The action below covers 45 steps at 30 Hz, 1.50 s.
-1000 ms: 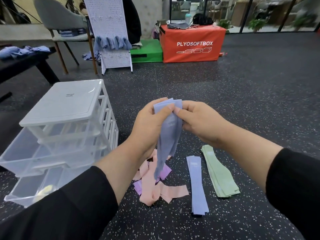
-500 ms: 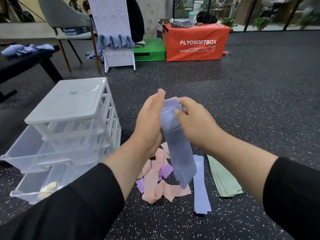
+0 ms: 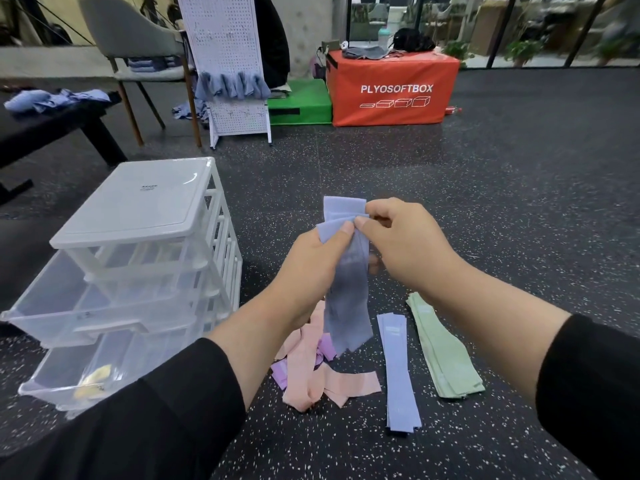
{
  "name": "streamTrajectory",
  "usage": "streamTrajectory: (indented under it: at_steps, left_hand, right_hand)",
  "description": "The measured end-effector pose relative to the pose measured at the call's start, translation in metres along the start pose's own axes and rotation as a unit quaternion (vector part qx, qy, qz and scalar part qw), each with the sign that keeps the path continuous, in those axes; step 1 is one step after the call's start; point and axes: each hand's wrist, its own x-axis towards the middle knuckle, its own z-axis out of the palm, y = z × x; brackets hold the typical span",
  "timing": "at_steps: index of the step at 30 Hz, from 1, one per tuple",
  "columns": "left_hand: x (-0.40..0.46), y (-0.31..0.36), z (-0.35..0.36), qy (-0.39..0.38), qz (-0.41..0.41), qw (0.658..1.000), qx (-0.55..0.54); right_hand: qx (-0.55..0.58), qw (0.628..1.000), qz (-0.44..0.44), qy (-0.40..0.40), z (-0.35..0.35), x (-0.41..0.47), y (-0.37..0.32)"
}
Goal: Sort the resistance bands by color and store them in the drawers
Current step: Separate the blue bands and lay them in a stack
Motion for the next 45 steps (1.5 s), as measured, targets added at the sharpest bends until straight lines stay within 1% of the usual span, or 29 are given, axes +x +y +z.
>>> streamTrajectory:
  at_steps: [3, 5, 7, 10, 13, 16, 18, 20, 22, 24, 26, 29, 34, 37, 40, 42, 45]
  left_hand:
    - [0.001, -0.002, -0.001, -0.002, -0.020, 0.999, -0.036]
    - [0.001, -0.002, -0.001, 0.002, -0.044, 0.998, -0.040]
    - [0.002, -0.001, 0.001, -0.003, -0.057, 0.997, -0.045]
    - [0.001, 0.002, 0.002, -0.014, -0.077, 0.995, -0.059]
    - [-0.001, 0.001, 0.001, -0.022, -0.094, 0.995, -0.039]
    - [-0.002, 0.001, 0.003, -0.031, -0.096, 0.994, -0.031]
    - [-0.002, -0.001, 0.003, -0.046, -0.092, 0.994, -0.031]
    - [-0.001, -0.008, -0.001, -0.076, -0.093, 0.992, -0.038]
    - [-0.001, -0.019, -0.007, -0.101, -0.104, 0.990, -0.002]
    - [-0.001, -0.032, -0.011, -0.101, -0.112, 0.988, 0.042]
    - [0.000, -0.043, -0.011, -0.089, -0.115, 0.988, 0.059]
    - [0.003, -0.068, -0.012, -0.082, -0.132, 0.984, 0.089]
    - [-0.002, -0.141, -0.015, -0.073, -0.213, 0.964, 0.142]
    - [-0.009, -0.185, -0.009, -0.068, -0.258, 0.949, 0.167]
    - [-0.013, -0.228, 0.002, -0.057, -0.295, 0.935, 0.187]
    - [-0.011, -0.253, 0.011, -0.050, -0.318, 0.929, 0.183]
    - [-0.005, -0.284, 0.028, -0.038, -0.345, 0.924, 0.161]
  right_hand:
    - [0.037, 0.999, 0.003, -0.006, -0.003, -0.002, -0.003]
    - [-0.005, 1.000, -0.023, -0.013, -0.004, 0.000, 0.001]
    - [-0.058, 0.996, -0.049, -0.044, -0.006, 0.001, 0.002]
    - [-0.084, 0.990, -0.060, -0.092, -0.010, -0.001, 0.001]
    - [-0.108, 0.984, -0.072, -0.121, -0.013, -0.005, -0.003]
    - [-0.058, 0.983, -0.047, -0.166, -0.015, -0.010, -0.005]
    - [-0.010, 0.989, -0.026, -0.144, -0.015, -0.008, -0.001]
    - [0.064, 0.992, 0.012, -0.113, -0.013, -0.005, 0.006]
    - [0.113, 0.989, 0.045, -0.080, -0.010, -0.002, 0.016]
    - [0.128, 0.988, 0.067, -0.060, -0.008, 0.003, 0.029]
    - [0.165, 0.980, 0.093, -0.061, -0.006, 0.006, 0.040]
    - [0.197, 0.971, 0.118, -0.062, -0.004, 0.014, 0.058]
    - [0.210, 0.965, 0.156, -0.034, 0.000, 0.035, 0.104]
    - [0.177, 0.966, 0.184, -0.030, 0.007, 0.044, 0.142]
    - [0.122, 0.969, 0.211, -0.044, 0.017, 0.051, 0.189]
    - [0.068, 0.967, 0.236, -0.065, 0.026, 0.055, 0.224]
    - [0.019, 0.956, 0.281, -0.088, 0.040, 0.060, 0.275]
